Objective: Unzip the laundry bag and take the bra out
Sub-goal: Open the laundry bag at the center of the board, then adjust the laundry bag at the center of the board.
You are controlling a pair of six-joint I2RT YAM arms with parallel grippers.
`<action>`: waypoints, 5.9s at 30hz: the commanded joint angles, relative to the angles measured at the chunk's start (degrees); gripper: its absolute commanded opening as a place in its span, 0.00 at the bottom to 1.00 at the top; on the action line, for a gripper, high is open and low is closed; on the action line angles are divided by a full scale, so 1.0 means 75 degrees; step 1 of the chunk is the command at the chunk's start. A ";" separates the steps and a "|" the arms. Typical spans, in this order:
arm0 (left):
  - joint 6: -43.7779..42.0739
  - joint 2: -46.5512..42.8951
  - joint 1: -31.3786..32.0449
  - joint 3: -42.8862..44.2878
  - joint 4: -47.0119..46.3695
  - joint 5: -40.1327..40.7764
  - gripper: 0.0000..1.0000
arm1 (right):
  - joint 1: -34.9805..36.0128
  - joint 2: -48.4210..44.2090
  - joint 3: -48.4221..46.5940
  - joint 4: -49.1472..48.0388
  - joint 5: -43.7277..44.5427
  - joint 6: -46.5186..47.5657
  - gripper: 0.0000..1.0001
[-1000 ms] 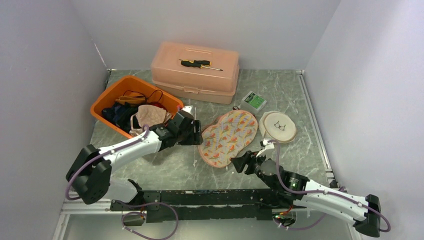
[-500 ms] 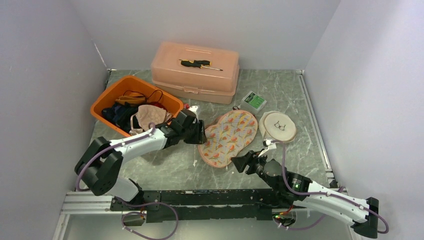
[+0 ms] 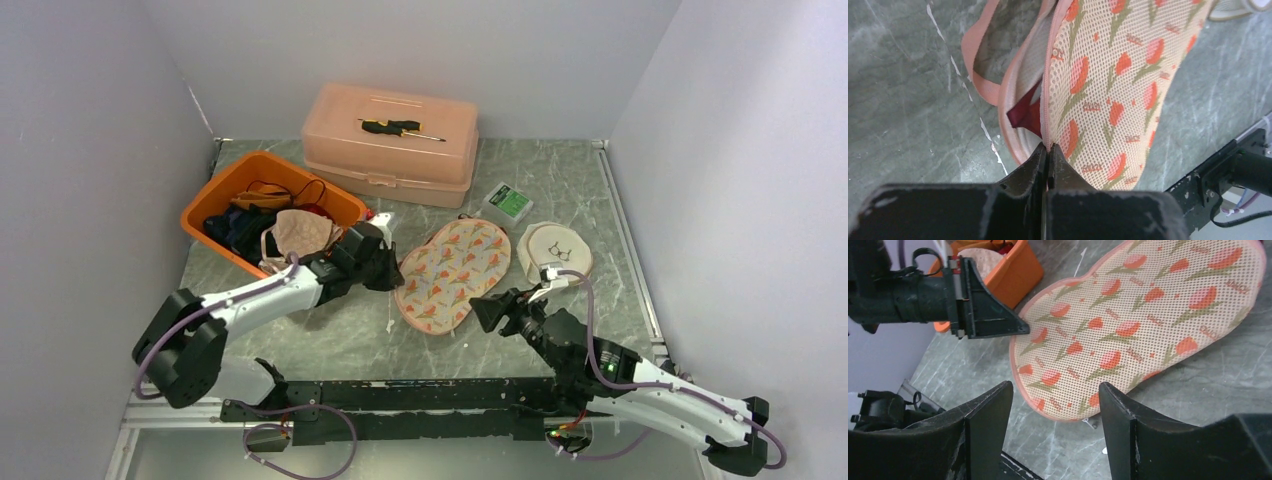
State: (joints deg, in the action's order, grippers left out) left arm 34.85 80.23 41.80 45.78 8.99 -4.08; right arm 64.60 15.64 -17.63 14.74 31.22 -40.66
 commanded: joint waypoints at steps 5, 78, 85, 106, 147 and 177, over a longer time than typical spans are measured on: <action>-0.0612 -0.1425 0.0228 -0.0152 0.0134 0.0803 0.03 | 0.0006 0.0241 -0.0974 0.0689 0.0984 -0.0043 0.71; -0.1014 -0.0458 0.4518 0.1159 0.1259 0.5421 0.65 | -0.0144 0.0836 -0.1712 0.3552 0.1471 -0.2924 0.84; 0.1578 -0.0076 0.3880 0.0842 0.2658 0.5606 0.69 | -0.0486 0.1329 -0.0348 0.1644 0.0997 -0.3069 0.83; 0.3658 -0.1715 0.1025 -0.1198 0.1247 0.3365 0.67 | -0.3044 0.0370 0.1231 -0.0597 -0.3480 -0.1501 0.79; 0.5962 -0.1005 0.2506 -0.1963 0.0533 0.4548 0.03 | -0.3047 -0.0398 0.1507 0.0954 -0.1618 -0.3590 0.80; 0.8188 -0.1676 0.3377 -0.3007 0.0179 0.5280 0.02 | -0.4762 0.7058 0.0122 -0.4697 -0.5071 -0.1713 0.70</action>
State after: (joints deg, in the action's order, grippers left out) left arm 97.14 66.02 66.57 22.41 14.87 35.40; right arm 30.41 65.08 -13.54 -16.88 0.10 -57.23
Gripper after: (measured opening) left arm 0.037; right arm 0.695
